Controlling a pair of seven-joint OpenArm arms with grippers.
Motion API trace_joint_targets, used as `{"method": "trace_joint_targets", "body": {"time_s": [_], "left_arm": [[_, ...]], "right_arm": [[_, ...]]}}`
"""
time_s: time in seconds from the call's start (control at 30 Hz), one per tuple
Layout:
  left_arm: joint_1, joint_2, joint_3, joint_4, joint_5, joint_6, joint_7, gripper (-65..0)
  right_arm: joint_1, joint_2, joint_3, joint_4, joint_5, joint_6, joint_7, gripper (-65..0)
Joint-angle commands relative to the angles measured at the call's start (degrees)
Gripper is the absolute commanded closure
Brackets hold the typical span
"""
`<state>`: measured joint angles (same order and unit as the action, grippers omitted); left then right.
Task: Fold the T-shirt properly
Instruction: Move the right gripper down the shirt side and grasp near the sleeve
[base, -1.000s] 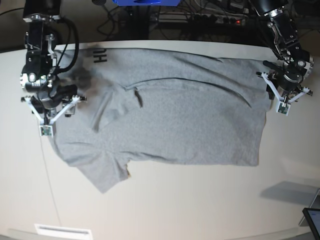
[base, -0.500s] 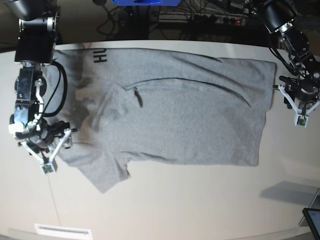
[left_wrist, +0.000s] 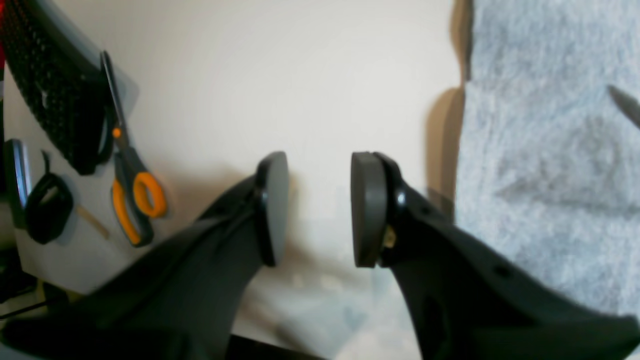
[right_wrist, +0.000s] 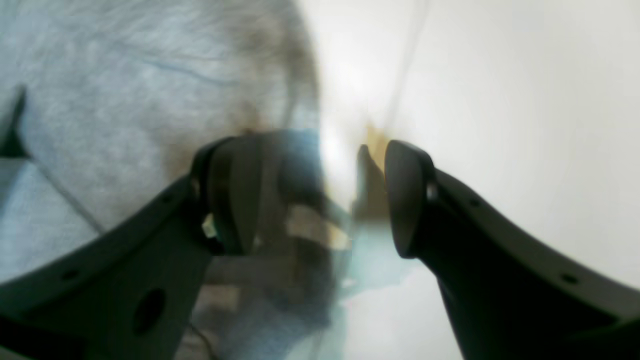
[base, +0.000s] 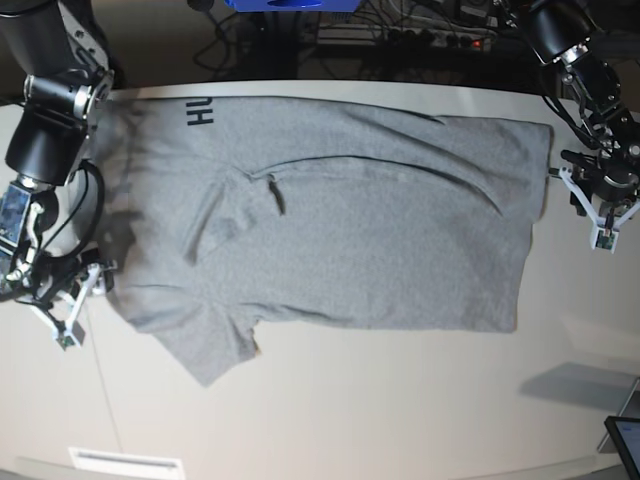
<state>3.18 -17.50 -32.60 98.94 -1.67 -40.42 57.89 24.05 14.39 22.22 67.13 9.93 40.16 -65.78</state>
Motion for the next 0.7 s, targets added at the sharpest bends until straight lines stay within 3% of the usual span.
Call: {"method": "trace_joint_targets", "body": {"time_s": [0.0, 0.37, 0.67], "left_arm": [[-0.67, -0.92, -0.24, 0.89, -0.04, 0.42, -0.61, -21.7], [-0.5, -0.92, -0.24, -2.01, -0.04, 0.42, -0.61, -21.7], [-0.41, -0.83, -0.24, -2.01, -0.04, 0.42, -0.61, -21.7]], "right_arm": [[1.75, 1.48, 1.65, 0.08, -0.22, -0.16, -0.11, -37.3], [3.77, 1.39, 2.62, -8.1, -0.22, -0.16, -0.11, -37.3], [5.53, -0.55, 2.44, -9.42, -0.22, -0.16, 0.15, -37.1]]}}
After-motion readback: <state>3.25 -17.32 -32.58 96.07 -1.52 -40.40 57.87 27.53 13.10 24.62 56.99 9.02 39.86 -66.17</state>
